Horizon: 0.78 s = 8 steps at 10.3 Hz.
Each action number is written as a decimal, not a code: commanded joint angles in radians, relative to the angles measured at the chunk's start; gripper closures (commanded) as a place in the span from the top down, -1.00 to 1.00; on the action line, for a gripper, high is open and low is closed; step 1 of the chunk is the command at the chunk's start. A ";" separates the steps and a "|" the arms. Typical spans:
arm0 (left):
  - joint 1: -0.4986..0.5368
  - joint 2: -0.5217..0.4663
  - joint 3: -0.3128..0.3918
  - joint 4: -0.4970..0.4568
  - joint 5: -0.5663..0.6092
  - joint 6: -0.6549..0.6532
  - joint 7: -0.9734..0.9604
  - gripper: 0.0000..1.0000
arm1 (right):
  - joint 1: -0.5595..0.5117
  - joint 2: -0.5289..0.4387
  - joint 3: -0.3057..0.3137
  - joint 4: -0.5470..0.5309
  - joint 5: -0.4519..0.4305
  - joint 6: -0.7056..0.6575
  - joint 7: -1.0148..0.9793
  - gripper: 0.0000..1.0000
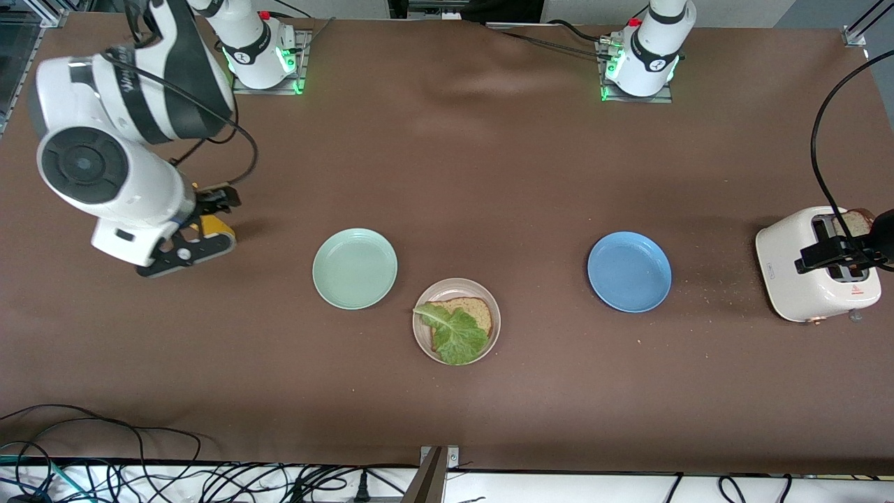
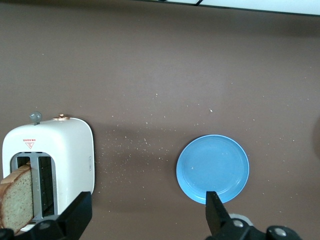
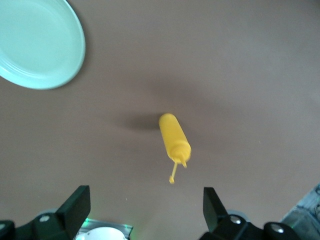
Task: Make sandwich on beige plate with both arms
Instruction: 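Move the right gripper back toward the yellow squeeze bottle, then lower the right gripper around the yellow squeeze bottle and grasp it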
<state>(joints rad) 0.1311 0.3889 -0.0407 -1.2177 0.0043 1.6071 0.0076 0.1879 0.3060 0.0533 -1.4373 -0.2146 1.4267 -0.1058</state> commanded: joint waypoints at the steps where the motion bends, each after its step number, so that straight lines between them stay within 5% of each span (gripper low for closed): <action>1: 0.001 -0.013 0.002 -0.008 -0.010 -0.007 0.023 1.00 | 0.001 -0.189 -0.136 -0.291 0.072 0.128 -0.091 1.00; 4: 0.001 -0.013 0.002 -0.009 -0.010 -0.007 0.023 1.00 | 0.001 -0.303 -0.297 -0.538 0.113 0.344 -0.367 1.00; 8: 0.001 -0.013 0.002 -0.009 -0.010 -0.007 0.023 1.00 | 0.001 -0.305 -0.470 -0.716 0.324 0.607 -0.887 1.00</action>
<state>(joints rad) 0.1308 0.3890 -0.0411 -1.2196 0.0043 1.6070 0.0077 0.1826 0.0340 -0.3713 -2.0641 0.0335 1.9417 -0.8230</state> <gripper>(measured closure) 0.000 0.000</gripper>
